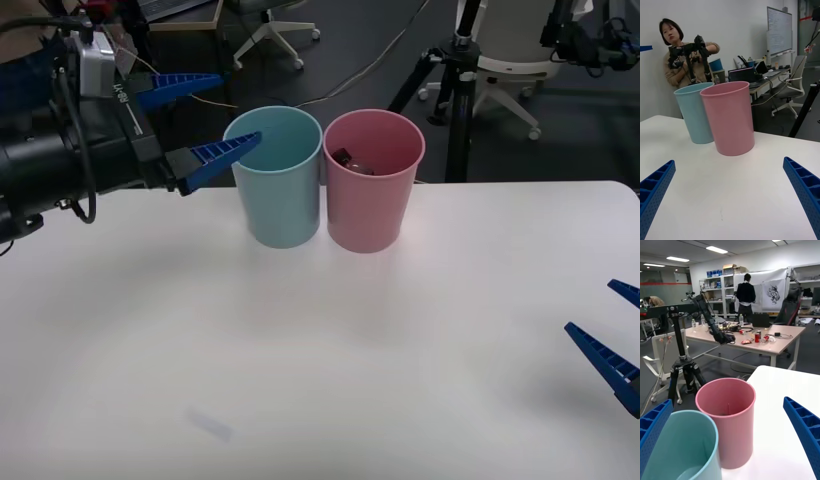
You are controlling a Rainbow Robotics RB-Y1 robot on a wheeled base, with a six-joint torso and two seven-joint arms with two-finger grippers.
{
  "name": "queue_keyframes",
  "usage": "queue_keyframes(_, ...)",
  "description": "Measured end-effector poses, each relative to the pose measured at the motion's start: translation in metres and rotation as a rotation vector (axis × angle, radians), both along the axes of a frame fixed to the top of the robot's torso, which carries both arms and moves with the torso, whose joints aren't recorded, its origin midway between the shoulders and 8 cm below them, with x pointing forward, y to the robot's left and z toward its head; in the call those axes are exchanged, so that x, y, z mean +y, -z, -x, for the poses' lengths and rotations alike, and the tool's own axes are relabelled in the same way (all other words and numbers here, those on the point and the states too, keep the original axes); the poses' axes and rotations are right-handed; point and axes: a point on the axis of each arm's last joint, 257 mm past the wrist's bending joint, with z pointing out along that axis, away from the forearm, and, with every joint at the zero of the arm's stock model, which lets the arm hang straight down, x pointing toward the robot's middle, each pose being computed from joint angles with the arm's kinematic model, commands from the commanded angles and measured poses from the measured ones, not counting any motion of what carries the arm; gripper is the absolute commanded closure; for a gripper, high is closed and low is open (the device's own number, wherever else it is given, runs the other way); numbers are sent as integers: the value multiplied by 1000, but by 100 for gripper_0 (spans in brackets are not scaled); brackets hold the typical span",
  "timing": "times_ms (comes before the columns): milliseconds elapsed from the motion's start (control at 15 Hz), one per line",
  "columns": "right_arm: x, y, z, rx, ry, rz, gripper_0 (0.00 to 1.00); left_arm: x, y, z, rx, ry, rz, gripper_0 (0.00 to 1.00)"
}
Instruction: Grasp the object on the table and drop it into the matching bin: aluminum can to the light blue bin, PET bottle to the pink bin.
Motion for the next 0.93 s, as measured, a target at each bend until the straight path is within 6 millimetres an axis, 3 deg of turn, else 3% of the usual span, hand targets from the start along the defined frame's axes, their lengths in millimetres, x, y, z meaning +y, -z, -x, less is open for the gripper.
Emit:
queue_keyframes(400, 0, 0, 0, 0, 0, 0, 0, 61, 26, 24, 20, -85, -32, 0)
queue_keyframes(933, 0, 0, 0, 0, 0, 0, 0, 105, 62, 45, 29, -161, -35, 0)
